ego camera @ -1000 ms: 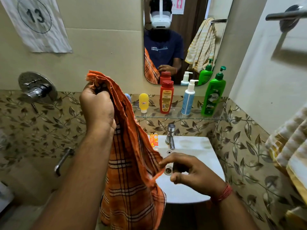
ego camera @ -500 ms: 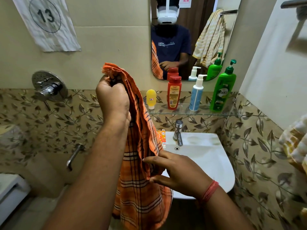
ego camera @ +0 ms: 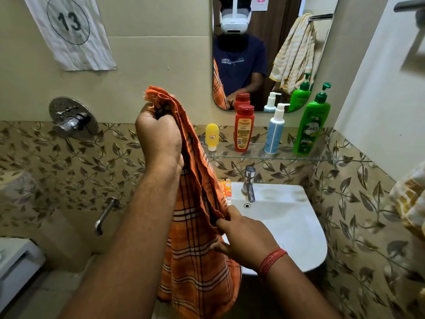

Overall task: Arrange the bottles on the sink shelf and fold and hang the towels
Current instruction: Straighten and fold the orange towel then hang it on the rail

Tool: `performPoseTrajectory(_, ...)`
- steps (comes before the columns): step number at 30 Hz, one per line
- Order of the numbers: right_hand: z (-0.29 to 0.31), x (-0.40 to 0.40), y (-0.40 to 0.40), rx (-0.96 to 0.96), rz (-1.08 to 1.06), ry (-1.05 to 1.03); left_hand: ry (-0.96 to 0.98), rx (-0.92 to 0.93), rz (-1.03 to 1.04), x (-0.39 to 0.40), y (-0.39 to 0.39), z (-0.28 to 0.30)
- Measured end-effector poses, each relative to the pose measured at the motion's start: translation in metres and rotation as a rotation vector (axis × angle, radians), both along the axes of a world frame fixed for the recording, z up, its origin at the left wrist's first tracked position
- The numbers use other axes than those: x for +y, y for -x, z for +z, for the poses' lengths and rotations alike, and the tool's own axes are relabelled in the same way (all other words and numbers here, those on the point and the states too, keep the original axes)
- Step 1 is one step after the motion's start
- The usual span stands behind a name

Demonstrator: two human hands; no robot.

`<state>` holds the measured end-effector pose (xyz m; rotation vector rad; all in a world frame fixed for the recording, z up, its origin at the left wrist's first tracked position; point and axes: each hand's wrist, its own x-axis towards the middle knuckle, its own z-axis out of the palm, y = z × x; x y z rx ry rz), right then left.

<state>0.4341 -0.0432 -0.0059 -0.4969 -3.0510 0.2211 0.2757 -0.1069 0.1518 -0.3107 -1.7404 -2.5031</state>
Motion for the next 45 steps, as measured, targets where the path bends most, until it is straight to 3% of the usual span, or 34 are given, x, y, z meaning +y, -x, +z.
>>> performPoseTrajectory(9,-0.007,0.064,-0.027,0.372,-0.281,-0.017,-0.056,-0.067,0.057,-0.017,0.033,-0.014)
performPoseTrajectory(20,0.119,0.080,-0.081,0.933,-0.032,0.582,0.063,-0.115,0.023,-0.021,0.063,-0.049)
performPoseTrajectory(21,0.129,0.077,-0.082,0.875,-0.017,0.544,0.061,-0.118,0.034,-0.020,0.066,-0.050)
performPoseTrajectory(24,0.159,0.075,-0.098,0.535,-0.004,0.049,0.083,-0.111,0.025,-0.016,0.066,-0.055)
performPoseTrajectory(25,0.169,0.071,-0.104,0.557,0.014,-0.045,0.132,-0.097,0.013,-0.015,0.063,-0.058)
performPoseTrajectory(28,0.190,0.037,-0.107,0.708,0.195,0.147,0.211,-0.076,-0.025,-0.009,0.063,-0.068)
performPoseTrajectory(30,0.193,0.027,-0.102,0.620,0.285,0.100,0.203,-0.098,-0.048,-0.006,0.069,-0.070)
performPoseTrajectory(32,0.193,0.049,-0.104,0.615,0.130,-0.116,0.178,-0.098,-0.068,-0.002,0.065,-0.069)
performPoseTrajectory(34,0.188,0.078,-0.109,0.626,-0.124,-0.178,0.211,-0.022,-0.078,0.000,0.055,-0.066)
performPoseTrajectory(39,0.154,0.101,-0.110,0.623,-0.196,0.052,0.212,-0.032,-0.110,0.002,0.051,-0.066)
performPoseTrajectory(43,0.136,0.113,-0.107,0.872,-0.203,0.519,0.226,-0.022,-0.127,-0.001,0.047,-0.069)
performPoseTrajectory(45,0.130,0.111,-0.102,1.016,-0.201,0.655,0.219,-0.010,-0.137,-0.002,0.047,-0.067)
